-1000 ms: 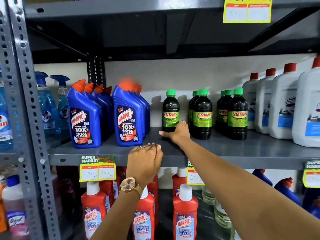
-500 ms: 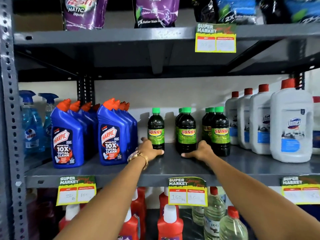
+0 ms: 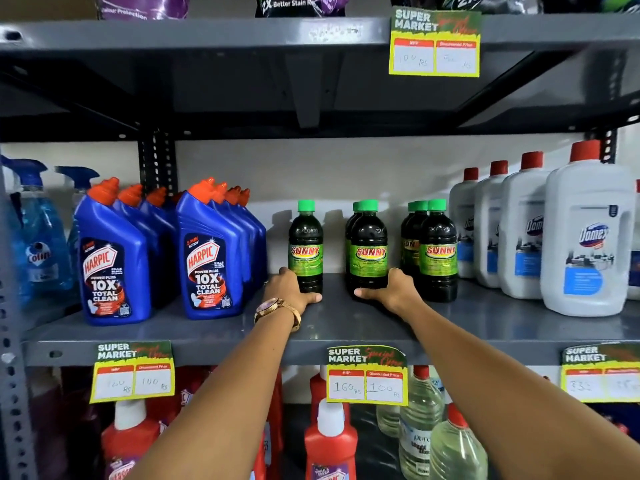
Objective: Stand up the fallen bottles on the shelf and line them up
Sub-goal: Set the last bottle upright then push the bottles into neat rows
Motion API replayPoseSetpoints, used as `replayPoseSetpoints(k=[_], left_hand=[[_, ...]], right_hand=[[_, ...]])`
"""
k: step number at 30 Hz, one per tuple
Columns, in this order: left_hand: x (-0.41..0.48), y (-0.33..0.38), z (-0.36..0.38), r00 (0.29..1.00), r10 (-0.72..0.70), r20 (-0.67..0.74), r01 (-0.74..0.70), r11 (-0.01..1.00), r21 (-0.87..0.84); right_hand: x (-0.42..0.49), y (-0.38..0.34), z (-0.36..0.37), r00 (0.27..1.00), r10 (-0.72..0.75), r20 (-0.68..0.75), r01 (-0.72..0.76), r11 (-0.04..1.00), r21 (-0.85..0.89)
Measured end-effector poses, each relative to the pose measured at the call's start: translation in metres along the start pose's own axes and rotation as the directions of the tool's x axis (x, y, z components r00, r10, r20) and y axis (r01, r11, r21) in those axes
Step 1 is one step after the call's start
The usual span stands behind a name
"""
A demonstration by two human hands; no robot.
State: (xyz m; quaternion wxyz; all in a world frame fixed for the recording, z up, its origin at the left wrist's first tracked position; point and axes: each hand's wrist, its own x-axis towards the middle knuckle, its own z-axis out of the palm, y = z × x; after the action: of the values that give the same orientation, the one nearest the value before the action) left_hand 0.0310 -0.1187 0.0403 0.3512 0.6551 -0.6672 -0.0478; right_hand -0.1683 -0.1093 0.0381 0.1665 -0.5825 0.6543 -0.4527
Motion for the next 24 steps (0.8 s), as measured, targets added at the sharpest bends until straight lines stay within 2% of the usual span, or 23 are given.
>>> replayPoseSetpoints(k=[4, 9, 24], left_hand=[[-0.0044, 0.0018, -0.0017, 1.0, 0.012, -0.016, -0.012, 0.999, 0.033], [-0.0079, 0.0031, -0.0016, 1.0, 0.025, -0.007, -0.024, 0.998, 0.057], [-0.0085, 0.0084, -0.0023, 1.0, 0.012, -0.001, -0.012, 0.992, 0.123]], right_hand=[[-0.0042, -0.0005, -0.0036, 0.999, -0.016, 0.032, 0.016, 1.0, 0.006], [-0.0064, -0.0015, -0.001, 0.998, -0.031, 0.062, 0.039, 0.991, -0.128], [0.0018, -0.0007, 0.0047, 0.999, 0.01, 0.053, -0.002, 0.987, -0.162]])
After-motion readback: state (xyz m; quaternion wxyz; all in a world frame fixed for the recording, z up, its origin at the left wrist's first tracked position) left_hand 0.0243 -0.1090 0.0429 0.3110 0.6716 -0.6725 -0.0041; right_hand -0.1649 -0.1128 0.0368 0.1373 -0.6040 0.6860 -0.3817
